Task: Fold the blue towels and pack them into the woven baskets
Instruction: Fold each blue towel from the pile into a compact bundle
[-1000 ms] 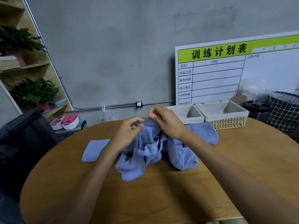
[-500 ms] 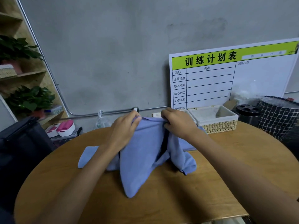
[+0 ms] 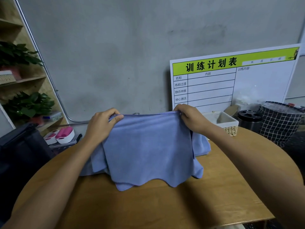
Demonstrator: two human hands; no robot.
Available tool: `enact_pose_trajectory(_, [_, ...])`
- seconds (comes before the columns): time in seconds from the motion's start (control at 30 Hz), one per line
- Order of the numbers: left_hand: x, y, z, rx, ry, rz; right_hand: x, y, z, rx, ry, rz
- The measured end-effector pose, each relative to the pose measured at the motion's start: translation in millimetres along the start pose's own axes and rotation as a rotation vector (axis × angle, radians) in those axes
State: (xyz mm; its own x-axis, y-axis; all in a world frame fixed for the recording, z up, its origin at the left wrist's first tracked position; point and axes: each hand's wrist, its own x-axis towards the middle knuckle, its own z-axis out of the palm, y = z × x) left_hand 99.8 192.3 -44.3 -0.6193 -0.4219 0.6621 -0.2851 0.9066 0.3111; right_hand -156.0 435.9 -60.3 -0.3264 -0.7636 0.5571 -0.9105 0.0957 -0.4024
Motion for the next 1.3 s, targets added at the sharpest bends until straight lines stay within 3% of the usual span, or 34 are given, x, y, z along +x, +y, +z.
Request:
enact_pose_trajectory(0.17, [-17.3,-17.6,-11.6,0.176,-0.060,0.033,-8.8,12.5,-16.4,-0.494,0.138,-0.033])
enact_pose_trajectory(0.33, [-15.1,-11.1,-27.0,0.097,0.124,0.051,-12.2,12.2,-26.6,-0.648,0.194,-0.069])
enact_pose_trajectory(0.57, [-10.6,-27.4,-37.0,0.080,-0.086,-0.010,-18.6,31.2,-38.0,-0.462,0.226,0.134])
enact_pose_trajectory(0.8, [-13.9,-10.9,-32.8,0.098,0.289,-0.148,-21.5,25.9,-41.5,-0.366,0.424,0.318])
enact_pose_trajectory(1.07, [-23.8,-13.8,-34.1,0.025,0.254,-0.120,-38.0,33.9,-50.8,-0.367,0.423,0.340])
enact_pose_trajectory(1.3, [-34.3,5.2,-72.8,0.001,0.505,0.030,-55.7,2.3,-83.0,-0.329,0.584,0.178])
